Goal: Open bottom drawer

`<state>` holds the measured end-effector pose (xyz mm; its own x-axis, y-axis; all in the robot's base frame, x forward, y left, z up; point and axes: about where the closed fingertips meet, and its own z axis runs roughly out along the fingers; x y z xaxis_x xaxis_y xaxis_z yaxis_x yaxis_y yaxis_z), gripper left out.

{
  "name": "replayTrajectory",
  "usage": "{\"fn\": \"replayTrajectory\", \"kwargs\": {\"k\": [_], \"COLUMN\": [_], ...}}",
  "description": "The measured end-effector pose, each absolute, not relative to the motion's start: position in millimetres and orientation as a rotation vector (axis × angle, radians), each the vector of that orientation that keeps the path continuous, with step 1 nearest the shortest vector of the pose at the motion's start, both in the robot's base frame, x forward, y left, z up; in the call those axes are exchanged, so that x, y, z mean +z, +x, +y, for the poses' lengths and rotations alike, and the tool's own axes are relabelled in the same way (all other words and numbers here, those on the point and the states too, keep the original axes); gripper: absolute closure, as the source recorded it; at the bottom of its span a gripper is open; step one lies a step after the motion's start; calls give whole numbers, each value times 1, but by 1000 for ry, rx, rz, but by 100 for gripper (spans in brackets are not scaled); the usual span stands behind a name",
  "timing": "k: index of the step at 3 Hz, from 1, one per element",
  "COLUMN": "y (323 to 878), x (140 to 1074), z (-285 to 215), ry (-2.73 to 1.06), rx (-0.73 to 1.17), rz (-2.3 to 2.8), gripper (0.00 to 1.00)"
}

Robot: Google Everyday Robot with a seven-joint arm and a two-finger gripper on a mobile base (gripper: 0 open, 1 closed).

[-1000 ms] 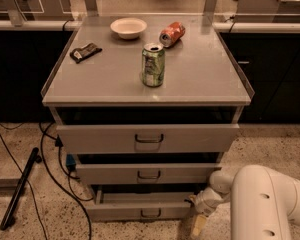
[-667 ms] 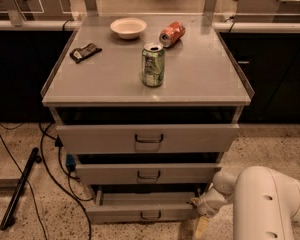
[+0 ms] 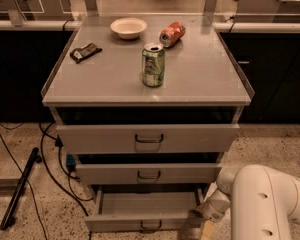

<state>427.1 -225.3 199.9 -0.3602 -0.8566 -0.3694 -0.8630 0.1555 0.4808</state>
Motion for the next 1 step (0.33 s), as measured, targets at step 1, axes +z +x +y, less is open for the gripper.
{"fn": "replayTrajectory", "kwargs": {"k": [1], "y": [426], "x": [200], "z": [-225], "ry": [-1772], "rx": [1005], "rz": [2381], "gripper": [0]}}
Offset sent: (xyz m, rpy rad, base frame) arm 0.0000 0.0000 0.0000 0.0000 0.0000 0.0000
